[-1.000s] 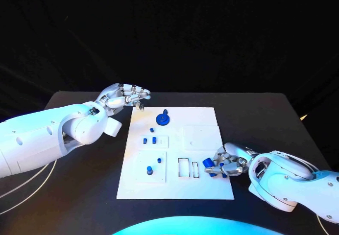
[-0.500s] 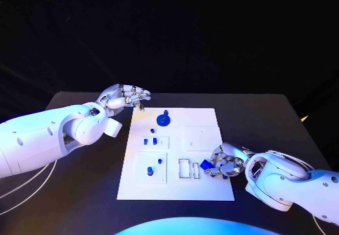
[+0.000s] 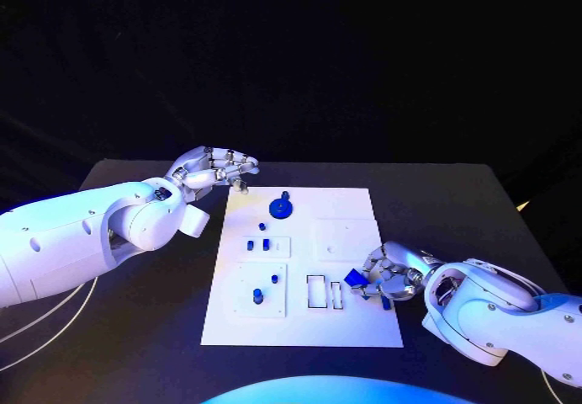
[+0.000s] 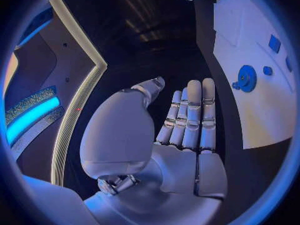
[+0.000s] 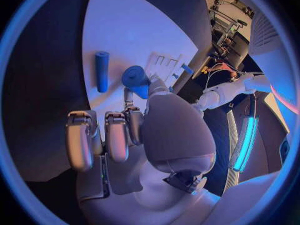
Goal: Assemble the parts on the task board
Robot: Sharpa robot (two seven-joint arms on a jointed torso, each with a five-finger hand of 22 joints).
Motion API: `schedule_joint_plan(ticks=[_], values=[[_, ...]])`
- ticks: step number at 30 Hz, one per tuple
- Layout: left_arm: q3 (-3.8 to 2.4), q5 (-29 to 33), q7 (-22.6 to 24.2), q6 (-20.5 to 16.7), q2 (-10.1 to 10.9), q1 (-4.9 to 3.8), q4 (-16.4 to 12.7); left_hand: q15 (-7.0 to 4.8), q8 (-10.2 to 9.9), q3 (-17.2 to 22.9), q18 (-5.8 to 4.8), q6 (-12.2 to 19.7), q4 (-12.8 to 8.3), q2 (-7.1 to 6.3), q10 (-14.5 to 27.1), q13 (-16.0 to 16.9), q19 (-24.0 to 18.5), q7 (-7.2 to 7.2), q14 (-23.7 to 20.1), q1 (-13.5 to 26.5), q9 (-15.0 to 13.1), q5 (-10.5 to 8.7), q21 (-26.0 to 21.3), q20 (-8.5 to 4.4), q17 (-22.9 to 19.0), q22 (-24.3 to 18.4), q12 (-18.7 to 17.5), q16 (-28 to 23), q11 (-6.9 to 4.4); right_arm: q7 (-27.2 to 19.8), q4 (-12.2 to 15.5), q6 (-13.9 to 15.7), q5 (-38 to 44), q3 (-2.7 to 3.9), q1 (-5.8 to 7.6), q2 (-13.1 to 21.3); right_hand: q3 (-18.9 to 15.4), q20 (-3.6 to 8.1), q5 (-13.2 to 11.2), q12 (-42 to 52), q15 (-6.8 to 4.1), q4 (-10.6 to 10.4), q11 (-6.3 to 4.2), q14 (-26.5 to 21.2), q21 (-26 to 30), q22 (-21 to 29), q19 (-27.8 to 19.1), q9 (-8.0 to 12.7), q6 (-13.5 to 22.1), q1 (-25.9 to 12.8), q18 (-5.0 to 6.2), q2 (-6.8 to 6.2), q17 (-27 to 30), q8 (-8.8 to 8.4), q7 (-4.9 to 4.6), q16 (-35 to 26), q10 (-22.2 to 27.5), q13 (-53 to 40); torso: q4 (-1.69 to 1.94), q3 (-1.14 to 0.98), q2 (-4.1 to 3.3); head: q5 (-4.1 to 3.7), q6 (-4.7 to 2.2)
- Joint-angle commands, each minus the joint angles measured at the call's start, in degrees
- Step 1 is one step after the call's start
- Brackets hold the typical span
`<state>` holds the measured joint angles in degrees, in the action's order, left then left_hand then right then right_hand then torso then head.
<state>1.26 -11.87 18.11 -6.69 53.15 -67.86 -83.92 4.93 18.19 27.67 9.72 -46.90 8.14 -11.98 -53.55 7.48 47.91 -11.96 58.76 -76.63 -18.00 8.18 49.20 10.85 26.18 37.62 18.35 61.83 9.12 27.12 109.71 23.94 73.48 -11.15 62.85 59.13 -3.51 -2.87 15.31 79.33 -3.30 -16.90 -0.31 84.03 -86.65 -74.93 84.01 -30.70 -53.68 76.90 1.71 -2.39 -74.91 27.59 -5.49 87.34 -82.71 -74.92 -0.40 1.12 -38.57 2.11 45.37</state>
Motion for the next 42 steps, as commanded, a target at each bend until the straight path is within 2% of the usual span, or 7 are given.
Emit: schedule_joint_plan(ticks=[1,9,22,32,42], values=[[-0.04,0.0,0.4,0.7,-0.1,-0.02,-0.1,0.05,0.3,-0.3,0.79,0.6,0.0,0.37,0.4,0.1,0.4,-1.15,-0.2,0.0,-0.1,0.03,-0.2,-0.11,0.1,0.0,0.2,0.1,0.08,-0.2,0.9,2.1,-3.3,0.03,0.66,-0.1,0.4,0.28,0.5,0.3,-0.56,0.1,-0.08,4.8,-0.5,-14.3,4.9,0.0,-2.2,0.3,-1.10,1.92,-9.6,0.19,1.75,0.2,-0.5,-5.5,-0.01,0.05,-0.03,-0.11,-0.04],[-0.04,0.0,0.4,0.7,-0.2,-0.02,-0.1,0.05,0.3,-0.3,0.79,0.6,0.0,0.37,0.4,0.1,0.4,-1.15,-0.2,0.0,-0.1,0.03,-0.2,-0.11,0.1,0.0,0.2,0.1,0.08,-0.3,1.4,1.3,-7.0,0.04,1.25,-2.4,0.2,0.40,1.0,0.5,-0.64,0.0,-0.14,4.9,-0.6,-14.3,4.9,0.4,-2.6,-1.1,-1.14,2.16,-9.8,-0.04,1.79,0.3,-0.8,-5.7,0.05,0.05,-0.05,-0.11,0.11],[-0.04,0.0,0.4,0.7,-0.3,-0.02,-0.2,0.05,0.3,-0.3,0.79,0.6,0.0,0.37,0.4,0.1,0.4,-1.15,-0.2,0.0,-0.1,0.03,-0.2,-0.11,0.1,0.0,0.2,0.1,0.08,0.4,-1.0,-0.5,-8.2,0.02,0.30,-7.6,-0.9,0.60,0.1,1.0,-0.86,0.0,-0.42,4.9,-0.7,-14.3,5.0,0.6,-4.1,-5.5,-1.15,3.01,-9.9,0.34,2.15,0.4,-1.4,-6.5,0.05,0.03,-0.05,0.00,0.31],[-0.04,0.0,0.4,0.7,-0.2,-0.02,-0.2,0.05,0.3,-0.3,0.79,0.6,0.0,0.37,0.4,0.1,0.4,-1.15,-0.2,0.0,-0.1,0.03,-0.2,-0.11,0.1,0.0,0.2,0.1,0.08,1.1,-2.3,-2.5,-8.1,0.01,-0.16,-9.3,-1.5,0.67,-0.6,1.5,-0.94,0.1,-0.51,4.9,-0.8,-14.4,5.0,0.6,-4.4,-6.9,-1.16,3.18,-10.0,0.56,2.26,0.4,-1.8,-7.0,0.02,0.01,-0.05,0.20,0.61],[-0.04,0.0,0.3,0.7,-0.2,-0.02,-0.2,0.06,0.3,-0.5,0.79,0.6,0.1,0.44,0.6,0.2,0.5,-1.18,-0.2,-0.1,-0.1,0.03,-0.5,-0.10,0.1,-0.2,0.3,0.2,0.10,1.2,-2.6,-3.2,-8.0,0.01,-0.31,-9.7,-2.1,0.73,-1.5,1.8,-1.00,0.1,-0.59,5.0,-0.9,-14.4,5.0,0.6,-4.5,-7.6,-1.19,2.91,-10.1,0.76,2.36,0.5,-2.1,-7.4,0.03,-0.01,-0.05,0.27,0.54]])
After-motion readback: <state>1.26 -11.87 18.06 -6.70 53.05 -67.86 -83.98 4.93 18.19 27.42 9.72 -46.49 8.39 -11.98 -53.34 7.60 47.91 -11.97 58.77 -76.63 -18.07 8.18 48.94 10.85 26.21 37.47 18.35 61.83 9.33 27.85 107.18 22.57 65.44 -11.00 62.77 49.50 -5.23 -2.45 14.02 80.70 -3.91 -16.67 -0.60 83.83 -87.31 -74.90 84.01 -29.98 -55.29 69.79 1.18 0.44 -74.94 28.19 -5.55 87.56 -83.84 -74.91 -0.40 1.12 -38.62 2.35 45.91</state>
